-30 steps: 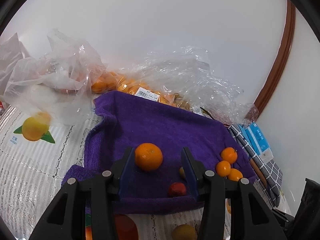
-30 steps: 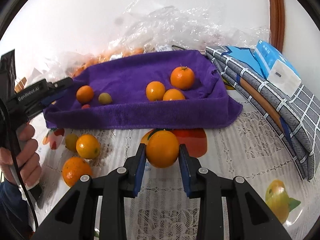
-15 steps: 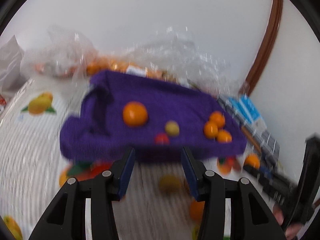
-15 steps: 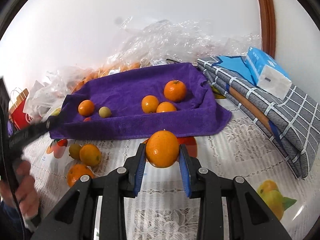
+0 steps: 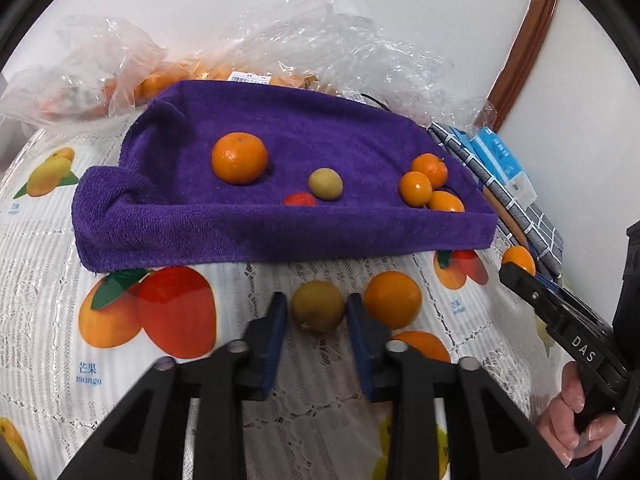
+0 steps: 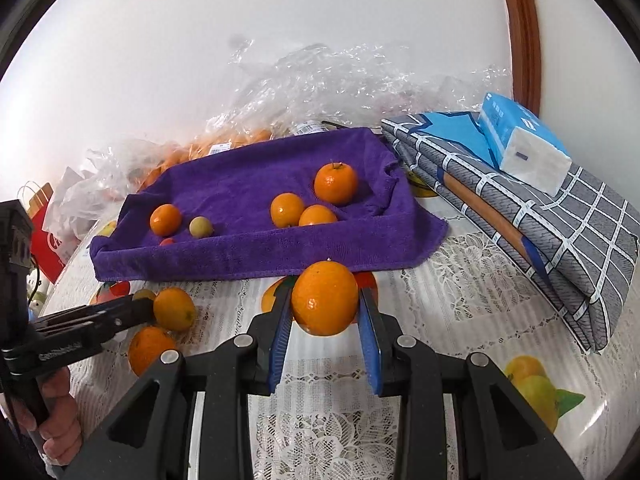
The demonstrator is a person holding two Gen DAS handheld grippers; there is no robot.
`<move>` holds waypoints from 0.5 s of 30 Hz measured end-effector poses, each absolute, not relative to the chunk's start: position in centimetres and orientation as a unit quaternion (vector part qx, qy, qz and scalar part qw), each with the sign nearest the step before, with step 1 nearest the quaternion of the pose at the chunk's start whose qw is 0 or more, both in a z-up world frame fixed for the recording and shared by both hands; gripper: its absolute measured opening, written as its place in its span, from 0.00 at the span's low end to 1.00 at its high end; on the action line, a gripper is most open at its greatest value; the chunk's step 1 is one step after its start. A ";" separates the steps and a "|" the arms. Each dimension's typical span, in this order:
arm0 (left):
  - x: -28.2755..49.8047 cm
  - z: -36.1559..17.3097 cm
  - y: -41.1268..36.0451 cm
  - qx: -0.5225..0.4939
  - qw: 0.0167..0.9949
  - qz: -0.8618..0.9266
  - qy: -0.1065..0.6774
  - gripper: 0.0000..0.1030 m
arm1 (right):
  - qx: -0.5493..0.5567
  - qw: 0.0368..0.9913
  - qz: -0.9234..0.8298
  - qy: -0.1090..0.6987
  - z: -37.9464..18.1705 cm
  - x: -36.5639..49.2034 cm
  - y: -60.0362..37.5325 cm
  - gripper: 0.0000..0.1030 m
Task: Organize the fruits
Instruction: 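Grasp the olive-yellow round fruit with the left tool while the right tool holds its orange, then carry the orange and olive-yellow fruit over the purple towel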
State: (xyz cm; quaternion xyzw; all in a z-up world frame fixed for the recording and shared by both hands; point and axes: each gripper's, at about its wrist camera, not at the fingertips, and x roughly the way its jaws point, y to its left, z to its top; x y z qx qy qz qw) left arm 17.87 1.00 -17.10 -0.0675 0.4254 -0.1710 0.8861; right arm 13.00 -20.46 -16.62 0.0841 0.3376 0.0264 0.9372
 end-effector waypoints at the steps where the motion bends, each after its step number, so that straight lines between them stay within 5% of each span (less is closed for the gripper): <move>1: 17.8 -17.1 1.1 -0.071 0.886 -0.174 0.424 0.26 | 0.084 0.937 0.027 0.338 -16.6 13.0 -20.5 0.31; 15: 15.4 -14.4 3.4 -0.118 0.926 -0.163 0.320 0.26 | 0.088 0.942 0.029 0.322 -16.3 12.5 -20.5 0.31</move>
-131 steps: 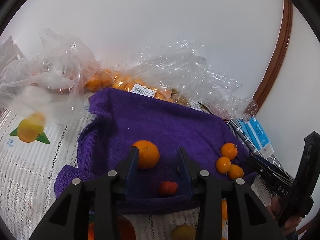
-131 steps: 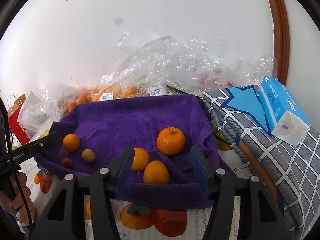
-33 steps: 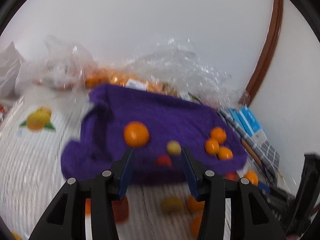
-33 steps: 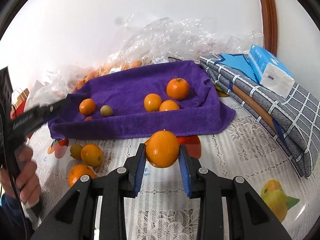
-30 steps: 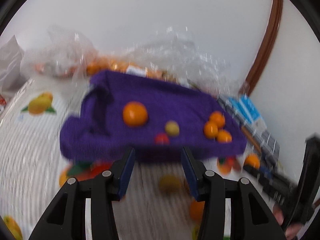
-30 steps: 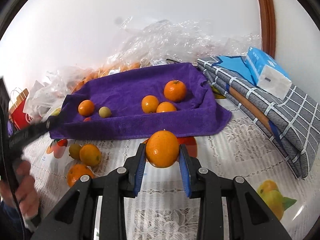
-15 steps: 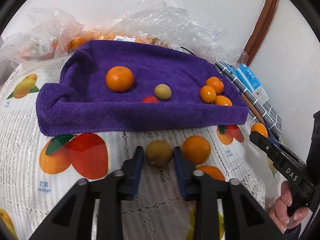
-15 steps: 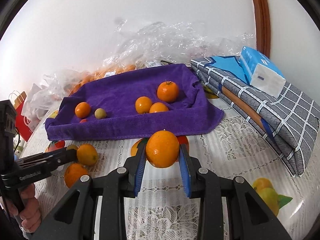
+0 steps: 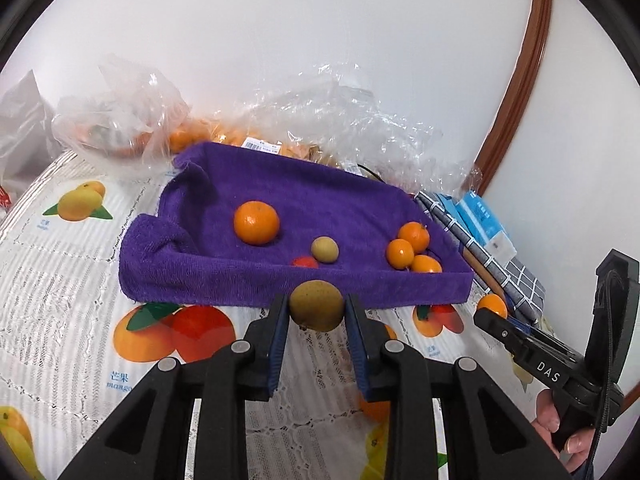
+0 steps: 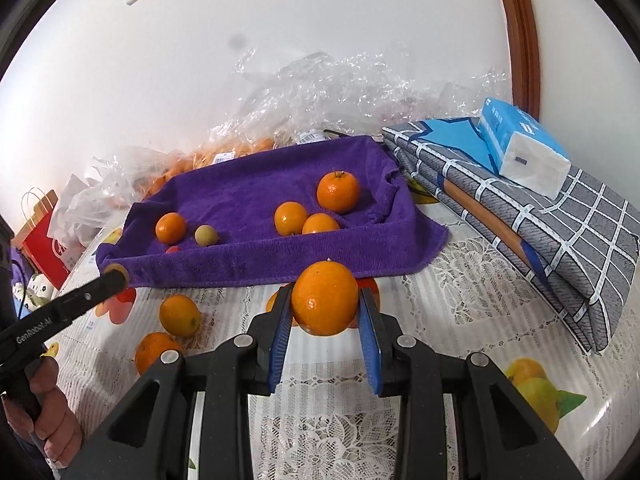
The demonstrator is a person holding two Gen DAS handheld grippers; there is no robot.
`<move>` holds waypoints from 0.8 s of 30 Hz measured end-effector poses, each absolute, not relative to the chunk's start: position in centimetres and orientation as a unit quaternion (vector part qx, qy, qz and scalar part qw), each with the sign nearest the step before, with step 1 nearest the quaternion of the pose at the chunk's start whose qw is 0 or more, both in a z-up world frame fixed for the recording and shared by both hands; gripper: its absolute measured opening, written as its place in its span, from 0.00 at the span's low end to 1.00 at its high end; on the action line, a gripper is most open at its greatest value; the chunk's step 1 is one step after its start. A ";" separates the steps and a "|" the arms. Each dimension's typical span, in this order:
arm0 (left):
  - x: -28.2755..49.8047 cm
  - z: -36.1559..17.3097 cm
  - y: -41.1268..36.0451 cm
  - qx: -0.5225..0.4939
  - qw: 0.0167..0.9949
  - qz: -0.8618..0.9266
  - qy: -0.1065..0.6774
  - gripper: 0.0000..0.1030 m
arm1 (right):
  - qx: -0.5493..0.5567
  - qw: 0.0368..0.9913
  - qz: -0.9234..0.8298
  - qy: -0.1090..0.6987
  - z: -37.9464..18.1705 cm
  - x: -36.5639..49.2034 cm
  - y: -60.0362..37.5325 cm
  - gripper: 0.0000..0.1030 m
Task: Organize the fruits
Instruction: 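Carry the orange and olive-yellow fruit over the purple towel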
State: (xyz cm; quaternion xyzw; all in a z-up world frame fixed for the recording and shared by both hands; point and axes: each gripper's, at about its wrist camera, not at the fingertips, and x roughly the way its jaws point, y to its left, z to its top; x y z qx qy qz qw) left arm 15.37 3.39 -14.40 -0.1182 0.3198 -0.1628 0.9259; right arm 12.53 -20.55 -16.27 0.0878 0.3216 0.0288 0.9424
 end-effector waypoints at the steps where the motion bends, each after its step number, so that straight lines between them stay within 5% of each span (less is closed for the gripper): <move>1: 15.5 -14.5 3.6 -0.123 0.925 -0.160 0.323 0.26 | 0.085 0.943 0.028 0.320 -16.2 12.5 -20.4 0.31; 24: 15.5 -14.3 4.0 -0.125 0.931 -0.143 0.312 0.26 | 0.092 0.947 0.036 0.306 -15.9 12.2 -20.6 0.31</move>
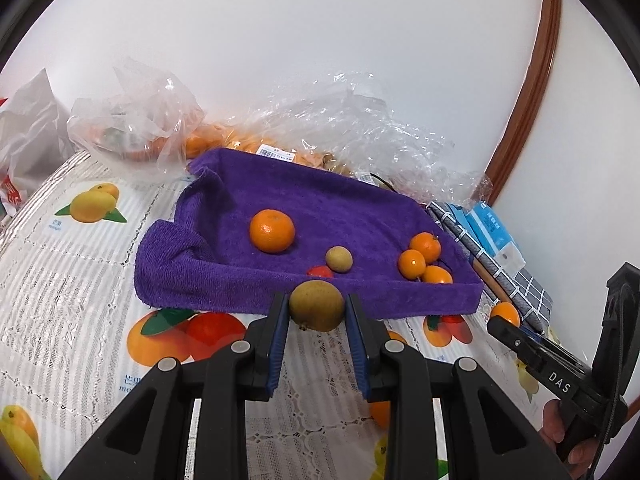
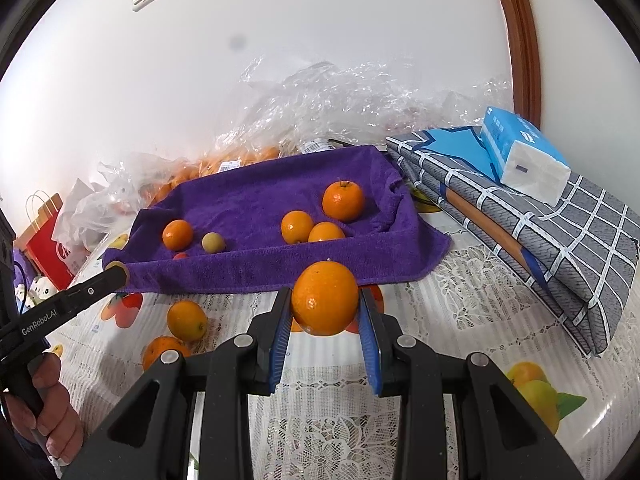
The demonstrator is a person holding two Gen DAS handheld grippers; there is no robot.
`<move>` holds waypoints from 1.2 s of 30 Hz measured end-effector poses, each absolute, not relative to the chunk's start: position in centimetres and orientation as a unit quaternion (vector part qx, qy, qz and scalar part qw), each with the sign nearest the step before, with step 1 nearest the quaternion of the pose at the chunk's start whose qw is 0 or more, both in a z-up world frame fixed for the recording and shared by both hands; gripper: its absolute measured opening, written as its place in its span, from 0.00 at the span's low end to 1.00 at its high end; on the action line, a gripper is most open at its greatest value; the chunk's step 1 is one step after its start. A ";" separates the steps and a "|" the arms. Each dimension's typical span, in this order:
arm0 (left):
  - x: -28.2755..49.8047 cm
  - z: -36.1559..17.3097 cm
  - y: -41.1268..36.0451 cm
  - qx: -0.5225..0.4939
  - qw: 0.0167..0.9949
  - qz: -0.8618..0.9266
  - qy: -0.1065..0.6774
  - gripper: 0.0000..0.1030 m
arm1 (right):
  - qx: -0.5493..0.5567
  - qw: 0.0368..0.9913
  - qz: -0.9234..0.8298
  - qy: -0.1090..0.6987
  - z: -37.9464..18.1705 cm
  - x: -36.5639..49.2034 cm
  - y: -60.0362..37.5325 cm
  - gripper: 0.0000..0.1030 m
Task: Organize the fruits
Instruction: 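Carry the orange and olive-yellow fruit over the purple towel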
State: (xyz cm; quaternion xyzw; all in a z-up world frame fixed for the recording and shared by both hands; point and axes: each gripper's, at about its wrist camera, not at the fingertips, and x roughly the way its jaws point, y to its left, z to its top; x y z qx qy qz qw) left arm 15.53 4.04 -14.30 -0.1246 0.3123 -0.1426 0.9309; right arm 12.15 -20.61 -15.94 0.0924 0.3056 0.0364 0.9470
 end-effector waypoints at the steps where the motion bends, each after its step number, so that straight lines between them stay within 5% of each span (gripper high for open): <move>1: 15.5 -14.3 4.0 -0.124 0.931 -0.142 0.313 0.26 | 0.092 0.947 0.037 0.305 -15.9 12.1 -20.6 0.31; 36: 14.9 -13.6 3.2 -0.110 0.933 -0.157 0.305 0.27 | 0.095 0.953 0.046 0.285 -15.5 11.6 -20.6 0.31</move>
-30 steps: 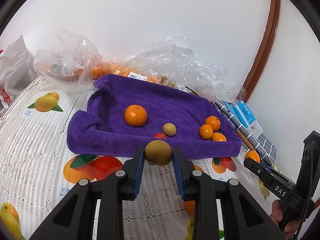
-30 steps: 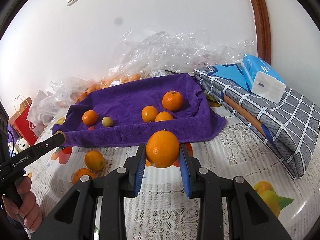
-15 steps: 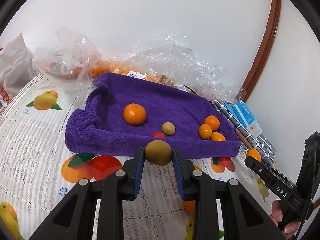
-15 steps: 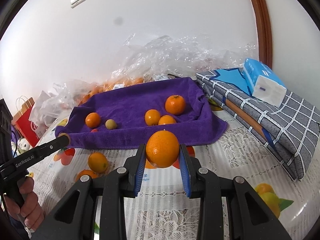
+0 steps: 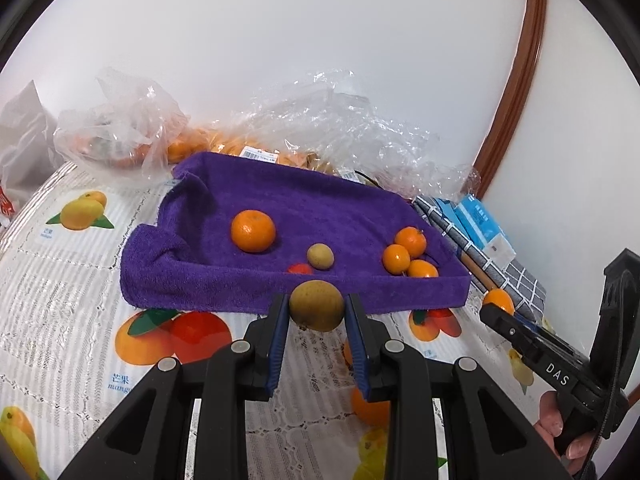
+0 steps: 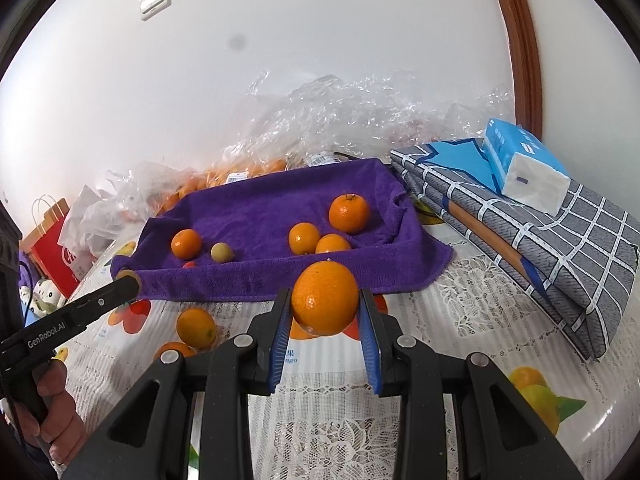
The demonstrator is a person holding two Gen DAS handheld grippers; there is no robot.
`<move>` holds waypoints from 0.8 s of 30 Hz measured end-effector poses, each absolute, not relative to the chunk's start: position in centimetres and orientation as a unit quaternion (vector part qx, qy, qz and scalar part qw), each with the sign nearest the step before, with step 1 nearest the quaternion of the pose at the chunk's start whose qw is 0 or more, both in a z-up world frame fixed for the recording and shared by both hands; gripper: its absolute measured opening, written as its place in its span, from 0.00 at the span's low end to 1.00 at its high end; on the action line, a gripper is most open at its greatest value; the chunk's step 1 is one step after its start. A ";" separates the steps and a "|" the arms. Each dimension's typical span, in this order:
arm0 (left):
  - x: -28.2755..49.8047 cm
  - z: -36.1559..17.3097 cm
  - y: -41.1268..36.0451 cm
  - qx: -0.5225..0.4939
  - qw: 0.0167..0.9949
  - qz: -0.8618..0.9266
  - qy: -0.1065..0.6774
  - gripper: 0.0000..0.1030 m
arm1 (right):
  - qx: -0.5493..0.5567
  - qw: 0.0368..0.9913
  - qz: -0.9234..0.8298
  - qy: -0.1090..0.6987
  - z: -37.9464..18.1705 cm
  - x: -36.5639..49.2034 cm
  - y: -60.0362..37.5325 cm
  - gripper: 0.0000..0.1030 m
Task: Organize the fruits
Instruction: 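Carry the orange and olive-yellow fruit over the purple towel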
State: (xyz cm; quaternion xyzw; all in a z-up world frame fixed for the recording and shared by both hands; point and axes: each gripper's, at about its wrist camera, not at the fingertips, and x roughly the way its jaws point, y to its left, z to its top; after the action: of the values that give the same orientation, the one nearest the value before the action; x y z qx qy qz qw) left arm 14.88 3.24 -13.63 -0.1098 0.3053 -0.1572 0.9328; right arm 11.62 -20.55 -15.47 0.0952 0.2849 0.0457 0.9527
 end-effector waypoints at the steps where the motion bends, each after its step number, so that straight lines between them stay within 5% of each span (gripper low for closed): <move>1: 14.8 -13.6 3.3 -0.109 0.934 -0.154 0.304 0.27 | 0.096 0.952 0.045 0.286 -15.5 11.7 -20.6 0.31; 17: 19.2 -9.9 5.8 -0.126 0.944 -0.091 0.291 0.27 | 0.070 0.964 0.057 0.250 -10.6 15.3 -21.8 0.31; 24: 21.3 -12.3 6.5 -0.176 0.941 -0.077 0.277 0.27 | 0.054 0.962 0.050 0.262 -10.3 20.6 -22.0 0.31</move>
State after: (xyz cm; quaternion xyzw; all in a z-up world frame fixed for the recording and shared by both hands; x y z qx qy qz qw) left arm 21.32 6.46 -12.31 -0.1758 0.2773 -0.0773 0.9414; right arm 20.63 -22.02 -10.33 0.0542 0.2618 0.0505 0.9623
